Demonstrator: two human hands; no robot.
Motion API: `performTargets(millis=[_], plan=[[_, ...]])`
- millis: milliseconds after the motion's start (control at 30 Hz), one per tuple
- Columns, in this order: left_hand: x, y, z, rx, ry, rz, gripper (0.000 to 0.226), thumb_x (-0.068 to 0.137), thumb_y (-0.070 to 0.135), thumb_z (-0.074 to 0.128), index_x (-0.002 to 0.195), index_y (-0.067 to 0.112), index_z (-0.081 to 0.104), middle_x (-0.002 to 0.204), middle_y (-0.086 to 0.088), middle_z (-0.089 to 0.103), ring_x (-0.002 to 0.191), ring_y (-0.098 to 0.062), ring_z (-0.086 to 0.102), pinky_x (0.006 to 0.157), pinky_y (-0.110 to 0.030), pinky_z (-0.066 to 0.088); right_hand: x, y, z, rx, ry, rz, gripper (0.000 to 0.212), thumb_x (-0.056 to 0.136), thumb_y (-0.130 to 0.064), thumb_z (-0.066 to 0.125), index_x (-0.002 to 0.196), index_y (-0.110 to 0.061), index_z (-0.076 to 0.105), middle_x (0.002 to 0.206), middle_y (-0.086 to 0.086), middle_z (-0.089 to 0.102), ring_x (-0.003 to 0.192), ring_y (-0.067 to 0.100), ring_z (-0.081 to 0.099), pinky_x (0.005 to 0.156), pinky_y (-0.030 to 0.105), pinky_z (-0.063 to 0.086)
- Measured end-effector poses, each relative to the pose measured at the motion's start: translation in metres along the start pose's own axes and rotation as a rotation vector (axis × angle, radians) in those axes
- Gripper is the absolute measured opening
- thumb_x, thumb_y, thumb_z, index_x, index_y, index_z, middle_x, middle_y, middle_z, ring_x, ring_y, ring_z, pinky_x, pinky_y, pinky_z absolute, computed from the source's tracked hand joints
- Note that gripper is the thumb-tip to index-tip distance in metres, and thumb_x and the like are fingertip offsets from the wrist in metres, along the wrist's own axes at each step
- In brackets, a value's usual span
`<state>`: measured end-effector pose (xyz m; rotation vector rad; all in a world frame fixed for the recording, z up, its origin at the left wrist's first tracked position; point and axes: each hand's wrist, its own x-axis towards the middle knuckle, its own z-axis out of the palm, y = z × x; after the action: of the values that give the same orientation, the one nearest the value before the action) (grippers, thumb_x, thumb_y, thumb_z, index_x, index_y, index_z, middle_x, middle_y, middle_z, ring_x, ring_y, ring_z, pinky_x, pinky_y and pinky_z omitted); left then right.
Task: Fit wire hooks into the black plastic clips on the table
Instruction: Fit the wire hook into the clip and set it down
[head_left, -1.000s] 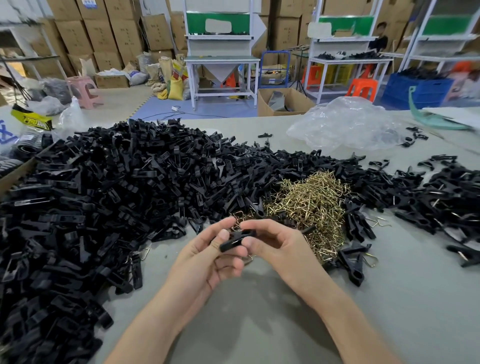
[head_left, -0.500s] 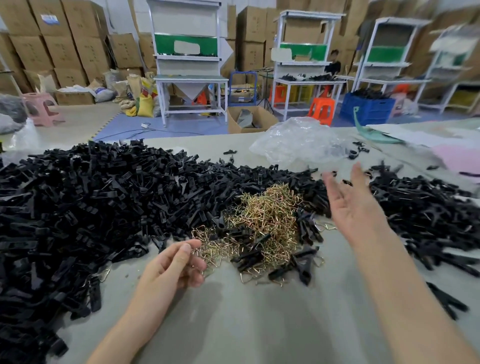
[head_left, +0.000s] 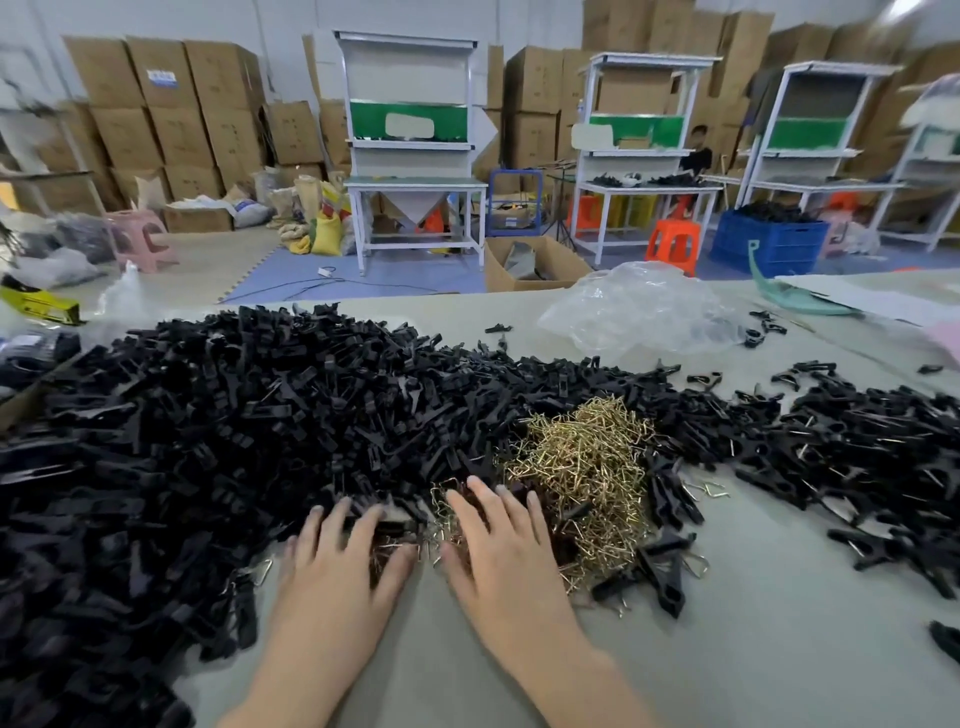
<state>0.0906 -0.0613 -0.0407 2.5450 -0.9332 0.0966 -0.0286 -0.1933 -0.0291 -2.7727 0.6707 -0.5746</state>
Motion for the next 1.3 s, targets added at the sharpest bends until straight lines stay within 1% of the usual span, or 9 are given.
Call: performTargets(millis=[167,300,533,700,800,967,1100,1200,1300], plan=[[0.005,0.006,-0.004,-0.097,0.132,0.149,0.024,0.091,0.037,0.066,0.112,0.026,0.068,0.12,0.007,0.063,0.119,-0.022,0.051,0.1,-0.04,0.046,0.004,0.003,0.005,-0.001,0.018,-0.043,0.032,0.105,-0.042,0.036,0.128,-0.037,0.057,0.136,-0.016,0.051,0.143,0.015,0.031,0.122,0.037,-0.01],[0.003,0.01,-0.004,-0.135,0.224,0.191,0.017,0.082,0.023,0.079,0.096,0.025,0.069,0.096,0.013,0.066,0.096,-0.018,0.056,0.079,-0.036,0.053,0.005,0.005,0.005,0.077,0.068,-0.04,0.021,0.103,-0.04,0.043,0.112,-0.038,0.062,0.119,-0.022,0.056,0.132,0.008,0.039,0.123,0.031,-0.005],[0.007,0.007,0.001,-0.236,0.211,0.124,0.013,0.091,0.027,0.068,0.104,0.029,0.065,0.099,0.026,0.058,0.098,0.001,0.039,0.081,-0.02,0.036,0.006,0.004,-0.001,0.128,0.098,-0.04,0.028,0.101,-0.037,0.041,0.125,-0.035,0.056,0.121,-0.017,0.055,0.123,0.005,0.045,0.124,0.033,0.014],[0.004,0.012,-0.006,-0.56,0.197,0.034,0.021,0.096,0.027,0.062,0.096,0.047,0.057,0.093,0.024,0.064,0.098,0.003,0.055,0.081,-0.015,0.04,0.005,0.0,-0.004,0.33,0.086,-0.089,0.039,0.103,-0.038,0.04,0.14,-0.03,0.049,0.13,-0.019,0.049,0.121,-0.007,0.041,0.107,0.004,0.021],[0.001,0.023,-0.012,-0.762,0.19,0.018,0.022,0.095,0.019,0.065,0.096,0.041,0.063,0.094,0.028,0.069,0.094,0.007,0.062,0.077,-0.006,0.043,0.004,-0.002,0.001,0.546,0.01,-0.076,0.042,0.105,-0.04,0.046,0.147,-0.035,0.043,0.134,-0.029,0.046,0.126,-0.01,0.044,0.102,0.005,0.031],[-0.007,0.037,-0.012,-0.987,0.141,-0.016,0.023,0.094,0.015,0.066,0.097,0.038,0.067,0.094,0.019,0.072,0.085,0.0,0.067,0.074,-0.011,0.049,0.006,-0.003,0.0,0.63,-0.068,-0.089,0.019,0.104,-0.034,0.053,0.117,-0.029,0.065,0.105,-0.02,0.06,0.1,0.005,0.059,0.085,0.018,0.045],[0.0,0.027,-0.009,-1.008,0.248,-0.133,0.015,0.094,0.018,0.065,0.102,0.03,0.06,0.098,0.011,0.068,0.093,0.003,0.062,0.08,-0.011,0.047,0.003,-0.002,0.004,0.381,-0.116,-0.14,0.044,0.098,-0.051,0.053,0.137,-0.032,0.058,0.123,-0.022,0.054,0.119,-0.006,0.039,0.104,0.014,0.032],[0.007,0.021,-0.008,-0.961,0.293,-0.167,0.018,0.095,0.018,0.065,0.102,0.033,0.058,0.102,0.009,0.065,0.094,0.007,0.059,0.078,-0.005,0.043,0.001,-0.002,0.004,0.118,0.003,-0.143,0.047,0.09,-0.054,0.055,0.131,-0.031,0.062,0.121,-0.013,0.057,0.118,0.009,0.044,0.103,0.027,0.037],[0.008,0.019,-0.006,-0.949,0.273,-0.159,0.019,0.096,0.024,0.063,0.106,0.039,0.058,0.101,0.009,0.068,0.093,0.001,0.062,0.076,-0.013,0.045,0.004,0.001,0.001,0.04,0.041,-0.079,0.043,0.088,-0.059,0.048,0.114,-0.031,0.069,0.112,-0.012,0.057,0.11,0.013,0.05,0.097,0.033,0.041]])
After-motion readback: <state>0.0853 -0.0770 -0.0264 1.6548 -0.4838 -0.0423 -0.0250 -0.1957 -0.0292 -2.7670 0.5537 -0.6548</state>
